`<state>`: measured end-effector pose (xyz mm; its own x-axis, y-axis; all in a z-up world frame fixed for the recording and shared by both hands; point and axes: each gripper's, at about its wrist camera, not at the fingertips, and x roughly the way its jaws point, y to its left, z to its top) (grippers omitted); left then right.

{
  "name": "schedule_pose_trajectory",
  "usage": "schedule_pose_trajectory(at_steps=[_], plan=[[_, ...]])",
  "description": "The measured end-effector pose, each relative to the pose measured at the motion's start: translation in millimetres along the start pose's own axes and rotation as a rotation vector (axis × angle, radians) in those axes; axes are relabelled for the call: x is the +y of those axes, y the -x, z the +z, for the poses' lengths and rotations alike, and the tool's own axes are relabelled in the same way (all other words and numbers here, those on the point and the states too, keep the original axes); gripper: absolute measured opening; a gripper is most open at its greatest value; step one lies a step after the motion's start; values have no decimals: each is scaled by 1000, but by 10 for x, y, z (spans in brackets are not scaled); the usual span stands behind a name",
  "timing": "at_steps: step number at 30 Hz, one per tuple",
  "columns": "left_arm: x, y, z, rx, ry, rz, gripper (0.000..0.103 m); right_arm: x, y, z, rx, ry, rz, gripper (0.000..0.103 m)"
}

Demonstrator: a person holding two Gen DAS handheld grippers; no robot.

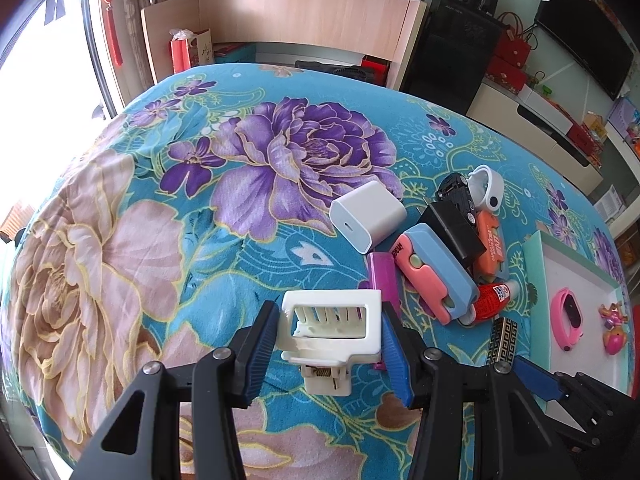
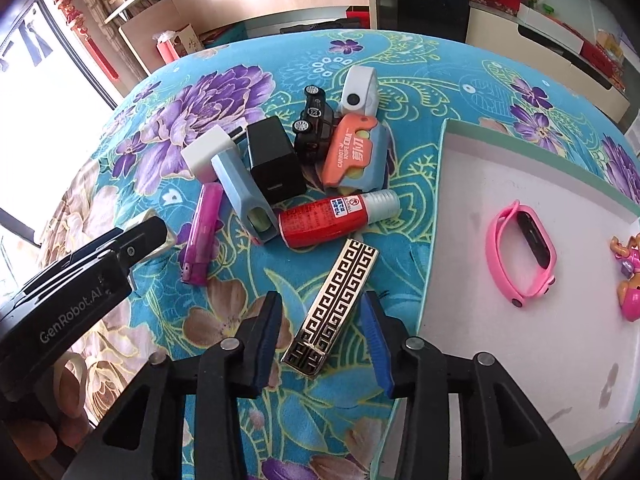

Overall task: Organize rigid objects
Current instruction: 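Grasp the gold-patterned bar with the right gripper while the left gripper holds the clip, then place the gold bar in the tray with the right gripper while the left gripper carries the clip there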

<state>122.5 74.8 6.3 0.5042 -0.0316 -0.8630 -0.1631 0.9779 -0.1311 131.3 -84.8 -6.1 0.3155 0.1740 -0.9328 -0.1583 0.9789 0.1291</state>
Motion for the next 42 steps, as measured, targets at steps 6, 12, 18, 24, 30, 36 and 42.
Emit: schedule_pose_trajectory(at_steps=[6,12,18,24,30,36,42], plan=[[-1,-112,-23,28,-3,19,53,68,-53,-10,10,23,23,34],[-24,-209,-42,46,-8,13,53,126,-111,-24,13,39,3,31],[-26,-296,-59,60,-13,29,54,164,-158,-11,14,46,-15,31],[-31,-303,-55,57,-16,36,54,184,-172,-6,8,54,-28,31],[18,-173,-12,13,-1,70,54,80,-99,2,-13,24,-11,21],[22,22,33,-40,5,59,54,44,13,8,-45,12,14,21],[-74,273,93,-106,-13,12,54,-73,288,21,-121,-20,41,21]])
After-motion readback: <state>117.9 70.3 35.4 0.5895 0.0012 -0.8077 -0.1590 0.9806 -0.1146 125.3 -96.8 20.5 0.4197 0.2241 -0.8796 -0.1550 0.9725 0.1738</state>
